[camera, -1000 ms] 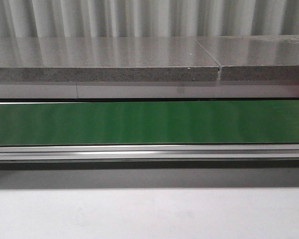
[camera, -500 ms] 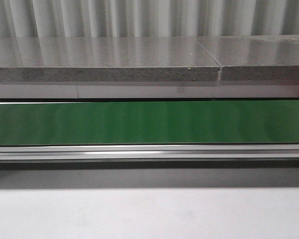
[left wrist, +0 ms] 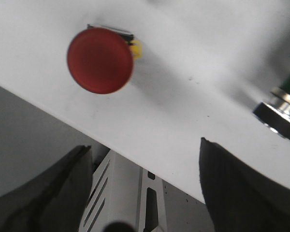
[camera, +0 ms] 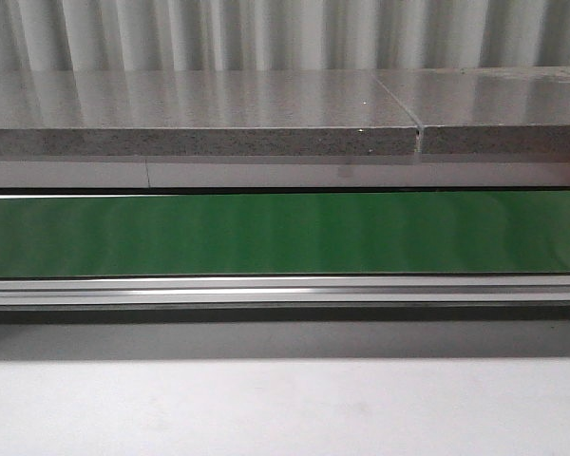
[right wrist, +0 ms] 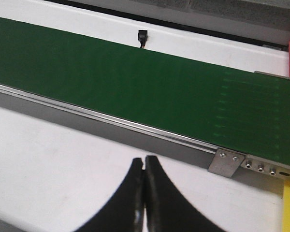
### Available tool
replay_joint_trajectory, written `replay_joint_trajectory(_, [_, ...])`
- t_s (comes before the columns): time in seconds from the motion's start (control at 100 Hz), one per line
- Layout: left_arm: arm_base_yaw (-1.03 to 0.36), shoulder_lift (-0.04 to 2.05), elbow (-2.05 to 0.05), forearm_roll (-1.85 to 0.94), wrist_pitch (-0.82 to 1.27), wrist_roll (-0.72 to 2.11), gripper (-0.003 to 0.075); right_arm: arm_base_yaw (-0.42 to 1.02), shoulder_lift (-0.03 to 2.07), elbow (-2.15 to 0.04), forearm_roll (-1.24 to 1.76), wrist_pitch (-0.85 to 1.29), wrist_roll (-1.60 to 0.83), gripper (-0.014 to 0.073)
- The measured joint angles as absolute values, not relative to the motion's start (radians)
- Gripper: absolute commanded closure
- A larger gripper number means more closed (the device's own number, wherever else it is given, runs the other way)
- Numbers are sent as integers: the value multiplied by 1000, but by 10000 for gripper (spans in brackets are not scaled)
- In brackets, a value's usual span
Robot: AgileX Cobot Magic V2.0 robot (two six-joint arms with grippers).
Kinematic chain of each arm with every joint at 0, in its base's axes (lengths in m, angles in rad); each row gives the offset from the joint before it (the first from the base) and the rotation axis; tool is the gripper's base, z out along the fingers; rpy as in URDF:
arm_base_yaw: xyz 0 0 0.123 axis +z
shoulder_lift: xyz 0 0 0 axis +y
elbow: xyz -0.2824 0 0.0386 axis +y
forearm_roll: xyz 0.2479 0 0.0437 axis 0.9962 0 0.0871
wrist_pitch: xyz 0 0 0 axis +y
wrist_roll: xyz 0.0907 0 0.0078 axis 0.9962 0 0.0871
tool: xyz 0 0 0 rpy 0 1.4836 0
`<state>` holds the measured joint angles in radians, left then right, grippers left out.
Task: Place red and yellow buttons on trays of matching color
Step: 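Move the left gripper toward a red-capped button beside the belt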
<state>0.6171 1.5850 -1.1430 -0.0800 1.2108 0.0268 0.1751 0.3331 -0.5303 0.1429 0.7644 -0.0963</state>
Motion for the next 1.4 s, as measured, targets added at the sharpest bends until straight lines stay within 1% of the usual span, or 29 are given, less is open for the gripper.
replay_joint_trajectory(0.22, [635,1677,-1150,-45,1202,11,259,175,333,-530,143,764,-96,659])
replay_joint_trajectory(0.57, [635,1757,-1152,-45,1029,0,259,175,333,-530,143,764,-96,659])
replay_joint_trajectory(0.8, [635,1782,-1152,-45,950,0,266,175,333,-530,143,764,-96,659])
replay_joint_trajectory(0.87, [635,1788,-1152,-45,937,0,302,175,333,-530,143,764,-96,659])
replay_joint_trajectory(1.04, [635,1789,-1152,-45,926,-5,447,175,333,-530,143,764,-96,659])
replay_joint_trajectory(1.16, [635,1789,-1152,-45,922,-7,514,175,333,-530,143,764,-96,659])
replay_joint_trajectory(1.28, [635,1789,-1152,-45,913,-7,553,175,333,-530,143,764,-96,659])
replay_joint_trajectory(1.4, [635,1789,-1152,-45,914,-7,556,175,333,-530,143,764,-96,659])
